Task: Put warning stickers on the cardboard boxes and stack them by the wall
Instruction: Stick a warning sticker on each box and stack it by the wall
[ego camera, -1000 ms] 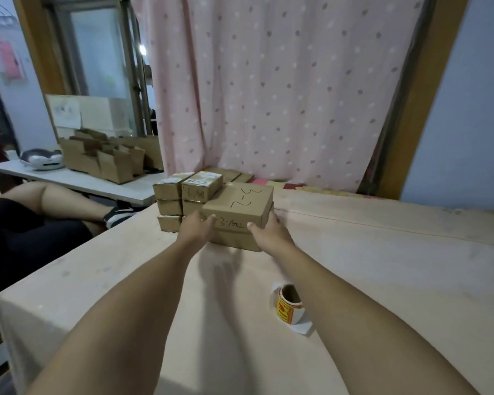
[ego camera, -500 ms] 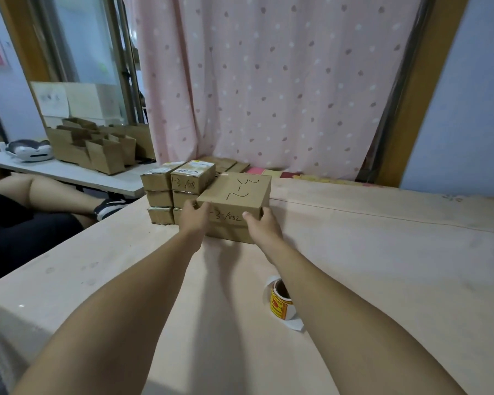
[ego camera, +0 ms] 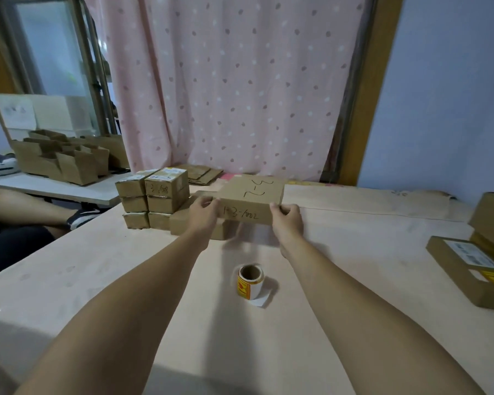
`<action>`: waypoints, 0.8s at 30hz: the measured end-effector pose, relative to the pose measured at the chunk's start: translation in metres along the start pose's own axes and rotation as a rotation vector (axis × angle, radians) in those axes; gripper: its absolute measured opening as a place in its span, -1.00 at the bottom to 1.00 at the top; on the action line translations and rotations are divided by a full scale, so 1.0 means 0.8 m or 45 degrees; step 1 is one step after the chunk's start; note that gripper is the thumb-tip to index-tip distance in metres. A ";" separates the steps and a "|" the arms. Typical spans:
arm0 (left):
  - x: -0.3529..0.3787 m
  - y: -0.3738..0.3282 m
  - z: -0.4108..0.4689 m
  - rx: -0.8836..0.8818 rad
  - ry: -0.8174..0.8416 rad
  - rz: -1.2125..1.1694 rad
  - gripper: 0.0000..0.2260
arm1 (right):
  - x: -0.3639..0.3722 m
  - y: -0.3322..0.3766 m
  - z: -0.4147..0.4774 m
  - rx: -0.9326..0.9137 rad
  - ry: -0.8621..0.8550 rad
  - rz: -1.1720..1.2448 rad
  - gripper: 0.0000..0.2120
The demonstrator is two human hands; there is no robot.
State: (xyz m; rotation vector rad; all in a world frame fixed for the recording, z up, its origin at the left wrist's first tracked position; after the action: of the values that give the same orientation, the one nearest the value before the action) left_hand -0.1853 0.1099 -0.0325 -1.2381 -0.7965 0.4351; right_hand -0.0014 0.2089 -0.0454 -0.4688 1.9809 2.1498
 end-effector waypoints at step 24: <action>0.167 0.060 -0.171 -0.313 0.358 0.644 -0.55 | -0.353 -0.154 -0.092 0.348 -0.127 0.242 -0.90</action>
State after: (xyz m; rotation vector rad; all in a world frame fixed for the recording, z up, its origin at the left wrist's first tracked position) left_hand 0.0101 0.1254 -0.0538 -1.6946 -0.2936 0.5641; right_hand 0.3125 0.1702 -0.0670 -0.1323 2.2944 1.9139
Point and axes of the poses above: each hand's wrist, its own z-axis towards the middle knuckle, its own x-axis out of the palm, y = z × x, the point moved 3 cm from there along z, towards the middle knuckle, and after that the axes turned 15 degrees about -z, right-handed, at the moved point
